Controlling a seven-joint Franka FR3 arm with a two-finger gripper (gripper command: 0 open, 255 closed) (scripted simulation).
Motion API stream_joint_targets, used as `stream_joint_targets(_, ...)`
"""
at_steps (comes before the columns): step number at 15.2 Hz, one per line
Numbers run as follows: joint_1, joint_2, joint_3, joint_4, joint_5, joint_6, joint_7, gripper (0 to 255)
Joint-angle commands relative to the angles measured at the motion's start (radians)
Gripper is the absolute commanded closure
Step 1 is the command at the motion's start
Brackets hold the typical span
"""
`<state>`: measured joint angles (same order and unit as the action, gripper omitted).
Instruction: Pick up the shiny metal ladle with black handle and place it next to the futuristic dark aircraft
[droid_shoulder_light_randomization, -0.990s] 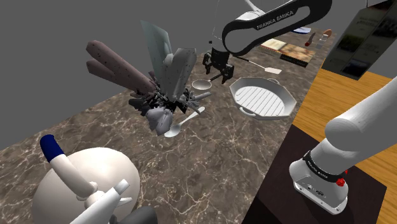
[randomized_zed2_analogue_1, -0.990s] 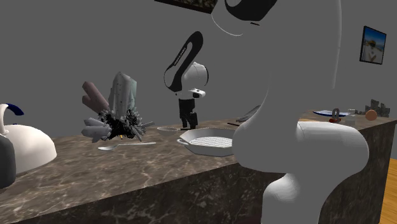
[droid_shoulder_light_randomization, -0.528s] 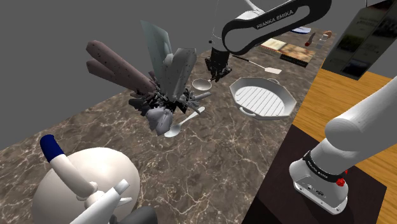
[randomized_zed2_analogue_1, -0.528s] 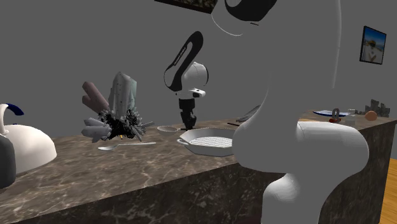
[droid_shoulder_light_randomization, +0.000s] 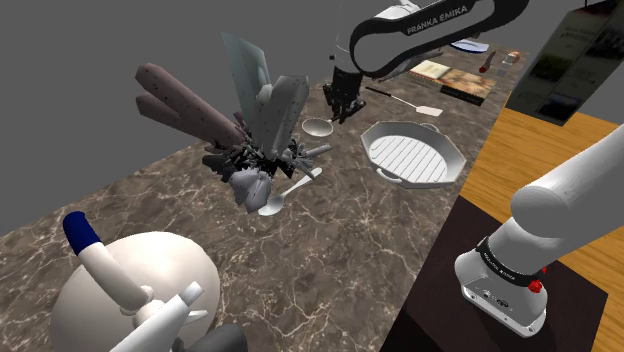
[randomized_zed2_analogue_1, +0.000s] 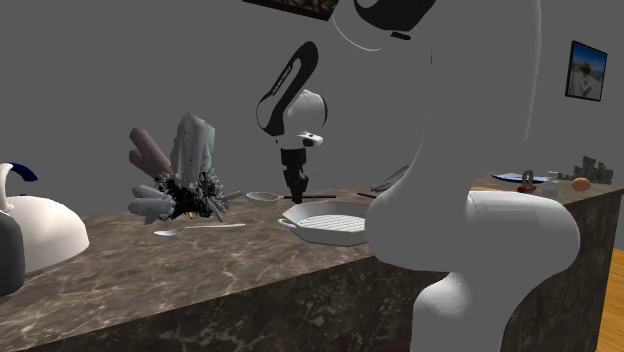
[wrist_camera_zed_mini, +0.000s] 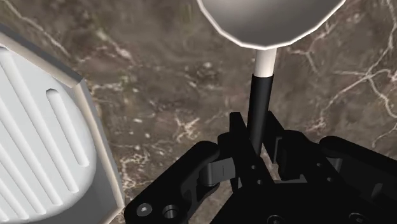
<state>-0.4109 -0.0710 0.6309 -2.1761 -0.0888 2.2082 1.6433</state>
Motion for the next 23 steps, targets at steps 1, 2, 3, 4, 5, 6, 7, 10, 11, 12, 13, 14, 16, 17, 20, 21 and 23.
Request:
stream_joint_targets(1,0.0,-0.014,-0.003,0.017,0.012,-0.028,-0.011,255)
stream_joint_targets(2,0.0,-0.02,-0.004,0.025,0.017,-0.04,-0.016,255)
stream_joint_targets(3,0.0,-0.025,-0.005,0.034,0.022,-0.053,-0.02,255)
stream_joint_targets(4,0.001,-0.031,-0.006,0.043,0.026,-0.067,-0.024,255)
stream_joint_targets(5,0.001,-0.036,-0.008,0.052,0.03,-0.08,-0.028,255)
stream_joint_targets(6,0.001,-0.041,-0.009,0.061,0.034,-0.093,-0.032,255)
stream_joint_targets(7,0.001,-0.045,-0.01,0.07,0.037,-0.106,-0.036,255)
stream_joint_targets(10,0.001,-0.058,-0.014,0.1,0.047,-0.145,-0.046,255)
stream_joint_targets(11,0.001,-0.061,-0.015,0.11,0.049,-0.158,-0.049,255)
stream_joint_targets(12,0.001,-0.065,-0.016,0.121,0.052,-0.171,-0.051,255)
stream_joint_targets(13,0.001,-0.068,-0.017,0.132,0.054,-0.184,-0.054,255)
stream_joint_targets(14,0.0,-0.071,-0.018,0.142,0.056,-0.198,-0.057,255)
stream_joint_targets(16,0.0,-0.075,-0.02,0.165,0.059,-0.224,-0.061,255)
stream_joint_targets(17,0.0,-0.077,-0.021,0.177,0.061,-0.237,-0.063,255)
stream_joint_targets(20,-0.001,-0.082,-0.024,0.213,0.064,-0.277,-0.069,255)
stream_joint_targets(21,-0.001,-0.083,-0.025,0.225,0.064,-0.29,-0.07,255)
stream_joint_targets(23,-0.002,-0.084,-0.026,0.251,0.065,-0.317,-0.073,255)
